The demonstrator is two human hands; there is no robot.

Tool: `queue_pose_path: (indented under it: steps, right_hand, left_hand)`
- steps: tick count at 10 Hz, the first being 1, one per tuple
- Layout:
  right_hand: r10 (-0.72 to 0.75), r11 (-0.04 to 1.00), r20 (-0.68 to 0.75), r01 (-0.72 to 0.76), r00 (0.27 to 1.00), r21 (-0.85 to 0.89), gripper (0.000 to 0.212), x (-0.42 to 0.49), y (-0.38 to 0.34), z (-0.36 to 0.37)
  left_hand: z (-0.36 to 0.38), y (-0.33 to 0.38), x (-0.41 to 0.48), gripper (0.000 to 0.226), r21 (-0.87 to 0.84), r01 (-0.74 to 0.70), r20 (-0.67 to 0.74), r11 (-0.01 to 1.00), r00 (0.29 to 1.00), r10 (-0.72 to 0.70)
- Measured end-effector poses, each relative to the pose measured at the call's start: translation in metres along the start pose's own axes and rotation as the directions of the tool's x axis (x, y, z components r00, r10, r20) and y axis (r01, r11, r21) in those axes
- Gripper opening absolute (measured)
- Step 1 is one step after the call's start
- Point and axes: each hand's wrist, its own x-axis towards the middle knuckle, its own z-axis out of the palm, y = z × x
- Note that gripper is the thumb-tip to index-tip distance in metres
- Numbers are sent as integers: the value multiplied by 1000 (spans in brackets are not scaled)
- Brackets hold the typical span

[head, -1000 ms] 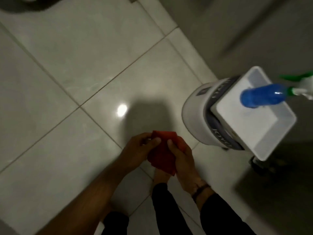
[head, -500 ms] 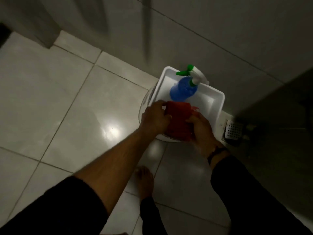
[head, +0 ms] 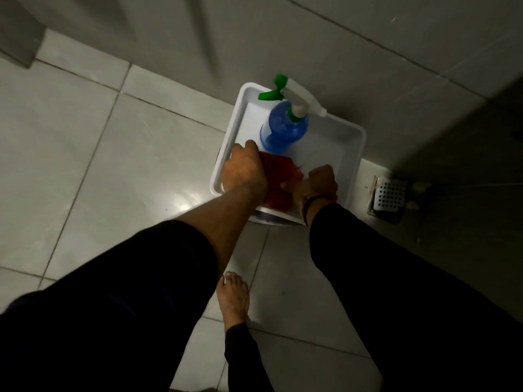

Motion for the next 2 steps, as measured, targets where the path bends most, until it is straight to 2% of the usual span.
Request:
queue_pose_path:
  steps: [1, 2]
  right_hand:
    - [-5, 1000, -14, 4, 1000, -24, 80, -7, -6, -4]
    - [-72, 997, -53, 73, 996, 8, 73, -42, -9, -10]
  left_hand:
    - [-11, 6, -9, 59, -50, -1, -45, 999, 999, -1]
    - [-25, -5, -43, 54, -78, -91, -153, 993, 985, 78]
